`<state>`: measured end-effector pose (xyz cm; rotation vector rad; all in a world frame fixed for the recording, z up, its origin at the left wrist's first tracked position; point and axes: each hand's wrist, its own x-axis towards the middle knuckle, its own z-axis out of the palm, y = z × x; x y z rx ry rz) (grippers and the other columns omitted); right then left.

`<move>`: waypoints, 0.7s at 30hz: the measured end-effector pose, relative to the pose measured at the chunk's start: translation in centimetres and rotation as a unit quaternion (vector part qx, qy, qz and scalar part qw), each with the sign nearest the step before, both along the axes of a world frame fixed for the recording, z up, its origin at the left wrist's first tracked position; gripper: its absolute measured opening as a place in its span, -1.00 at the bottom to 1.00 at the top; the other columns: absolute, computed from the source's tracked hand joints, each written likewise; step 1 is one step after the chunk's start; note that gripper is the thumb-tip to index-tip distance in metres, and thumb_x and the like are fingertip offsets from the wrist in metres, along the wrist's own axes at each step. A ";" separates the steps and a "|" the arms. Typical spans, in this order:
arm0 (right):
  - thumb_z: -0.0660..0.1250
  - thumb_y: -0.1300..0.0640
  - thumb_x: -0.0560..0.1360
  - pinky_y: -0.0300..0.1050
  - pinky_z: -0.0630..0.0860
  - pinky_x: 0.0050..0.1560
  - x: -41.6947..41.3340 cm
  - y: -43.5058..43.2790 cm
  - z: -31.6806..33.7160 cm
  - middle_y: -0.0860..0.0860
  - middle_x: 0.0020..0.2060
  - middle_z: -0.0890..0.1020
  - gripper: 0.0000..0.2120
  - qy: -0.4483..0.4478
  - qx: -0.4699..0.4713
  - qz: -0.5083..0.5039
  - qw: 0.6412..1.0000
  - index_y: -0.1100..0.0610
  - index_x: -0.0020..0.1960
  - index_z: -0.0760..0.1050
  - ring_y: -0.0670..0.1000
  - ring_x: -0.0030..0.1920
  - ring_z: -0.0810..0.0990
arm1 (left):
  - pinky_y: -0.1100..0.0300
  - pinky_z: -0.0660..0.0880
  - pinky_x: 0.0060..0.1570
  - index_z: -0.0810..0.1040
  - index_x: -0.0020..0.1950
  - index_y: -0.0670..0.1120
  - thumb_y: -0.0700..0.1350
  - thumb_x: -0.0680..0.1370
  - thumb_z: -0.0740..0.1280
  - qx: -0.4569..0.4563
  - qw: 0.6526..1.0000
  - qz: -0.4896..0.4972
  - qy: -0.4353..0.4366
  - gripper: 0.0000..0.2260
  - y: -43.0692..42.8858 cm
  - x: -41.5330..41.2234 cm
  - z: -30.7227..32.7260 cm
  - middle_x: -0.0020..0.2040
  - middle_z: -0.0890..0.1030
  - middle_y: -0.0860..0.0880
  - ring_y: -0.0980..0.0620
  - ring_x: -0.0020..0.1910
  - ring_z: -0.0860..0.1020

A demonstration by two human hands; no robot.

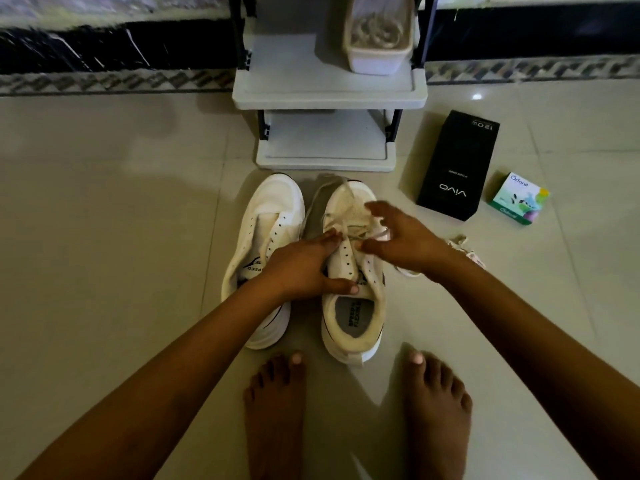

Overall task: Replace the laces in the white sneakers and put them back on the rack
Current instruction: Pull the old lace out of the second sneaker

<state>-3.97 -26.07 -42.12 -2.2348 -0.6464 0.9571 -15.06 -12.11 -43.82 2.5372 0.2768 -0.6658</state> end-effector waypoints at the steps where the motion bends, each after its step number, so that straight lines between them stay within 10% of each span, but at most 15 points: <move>1: 0.39 0.05 0.47 -0.16 0.39 0.15 -0.2 -0.2 -0.2 0.05 0.36 0.36 -0.45 -0.050 -0.040 0.048 0.997 0.04 0.41 0.30 0.07 0.32 0.39 | 0.12 0.27 0.34 -0.02 0.55 0.04 0.29 0.42 0.34 0.000 1.000 -0.001 0.001 -0.15 -0.1 0.0 0.1 0.55 0.08 0.05 0.00 0.47 0.21; 8: 0.18 -0.13 0.54 -0.12 0.32 -0.03 -1.2 1.9 -0.1 0.07 0.18 0.47 -0.62 -0.352 -0.203 0.189 0.894 0.05 0.25 0.47 0.07 0.15 0.44 | 0.10 0.29 0.35 -0.03 0.55 0.03 0.29 0.42 0.33 -0.009 1.000 0.000 0.012 -0.14 -0.1 0.1 0.1 0.56 0.06 0.05 -0.01 0.47 0.21; 14: 0.20 0.02 0.56 -0.08 0.32 0.12 -1.6 3.7 0.1 0.05 0.06 0.57 -0.77 -0.410 -0.242 0.234 0.848 0.10 0.10 0.51 0.05 0.14 0.46 | 0.09 0.35 0.30 0.01 0.55 0.05 0.33 0.39 0.34 -0.003 1.000 0.003 0.001 -0.13 0.0 0.0 -0.1 0.54 0.12 0.05 -0.01 0.45 0.27; 17: 0.24 0.02 0.54 -0.10 0.35 0.08 -0.6 4.0 0.4 0.05 -0.08 0.56 -0.79 -0.359 -0.243 0.226 0.872 0.12 0.06 0.51 0.03 0.00 0.50 | 0.09 0.35 0.31 0.03 0.54 0.05 0.30 0.39 0.36 -0.012 1.000 0.006 -0.011 -0.14 0.0 0.0 0.0 0.54 0.15 0.05 -0.01 0.44 0.28; 21: 0.34 0.12 0.47 -0.15 0.39 -0.08 1.3 3.9 0.2 0.11 -0.09 0.54 -0.73 -0.021 -0.097 0.013 0.995 0.26 0.10 0.55 0.05 -0.04 0.50 | 0.10 0.39 0.24 0.06 0.53 0.09 0.30 0.38 0.37 -0.023 0.999 0.010 -0.022 -0.16 0.0 0.0 -0.3 0.51 0.23 0.05 -0.01 0.38 0.35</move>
